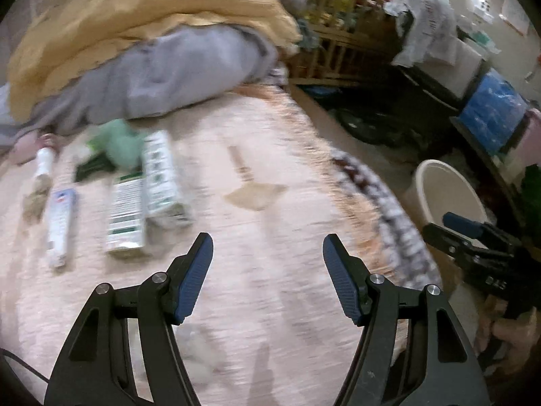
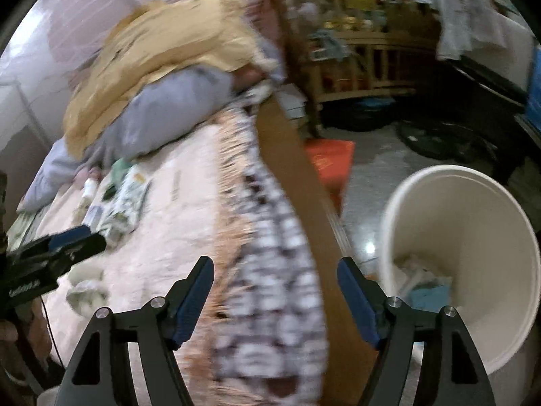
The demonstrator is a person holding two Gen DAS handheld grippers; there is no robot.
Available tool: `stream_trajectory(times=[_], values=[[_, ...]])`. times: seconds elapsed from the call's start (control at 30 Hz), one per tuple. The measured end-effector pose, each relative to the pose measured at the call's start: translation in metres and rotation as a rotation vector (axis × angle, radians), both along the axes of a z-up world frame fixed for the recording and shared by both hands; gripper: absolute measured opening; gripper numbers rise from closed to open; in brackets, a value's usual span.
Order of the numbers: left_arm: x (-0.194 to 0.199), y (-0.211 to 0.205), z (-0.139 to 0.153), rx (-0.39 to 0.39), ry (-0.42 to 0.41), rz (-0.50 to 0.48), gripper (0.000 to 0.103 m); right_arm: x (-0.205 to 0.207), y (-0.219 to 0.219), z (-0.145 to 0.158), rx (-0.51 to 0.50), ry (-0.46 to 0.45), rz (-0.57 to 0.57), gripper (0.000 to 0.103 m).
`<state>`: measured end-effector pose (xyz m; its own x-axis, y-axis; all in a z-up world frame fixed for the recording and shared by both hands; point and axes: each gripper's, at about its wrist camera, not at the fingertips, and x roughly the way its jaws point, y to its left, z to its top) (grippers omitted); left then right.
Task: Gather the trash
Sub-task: 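Move both open tools back over the trash on the bed, then grasp the white medicine box with the left tool while the right tool grasps the plush bear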
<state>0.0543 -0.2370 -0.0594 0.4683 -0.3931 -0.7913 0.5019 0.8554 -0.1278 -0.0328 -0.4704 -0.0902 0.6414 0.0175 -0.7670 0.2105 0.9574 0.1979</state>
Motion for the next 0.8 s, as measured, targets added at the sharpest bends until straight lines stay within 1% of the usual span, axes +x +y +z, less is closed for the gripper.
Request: stream_trajectory(times=[0.23,0.4,0.53,0.6,0.67,0.8], values=[[0.014,0.069,-0.008,0.032,0.010,0.109,0.067,0.024,0.070,-0.006,0.013,0.038,0.185,0.074],[0.028,0.123,-0.016,0.036,0.039,0.197,0.067,0.042,0.128,-0.014,0.027,0.064,0.346,0.075],[0.047,0.171,-0.026,0.038,0.066,0.291,0.067,0.056,0.181,-0.019,0.056,0.067,0.490,0.076],[0.056,0.189,-0.032,0.029,0.088,0.332,0.067,0.063,0.205,-0.022,0.044,0.069,0.549,0.079],[0.065,0.204,-0.037,0.014,0.103,0.362,0.067,0.069,0.230,-0.028,0.033,0.077,0.611,0.080],[0.088,0.222,-0.049,-0.002,0.121,0.405,0.067,0.084,0.260,-0.045,0.009,0.107,0.671,0.080]])
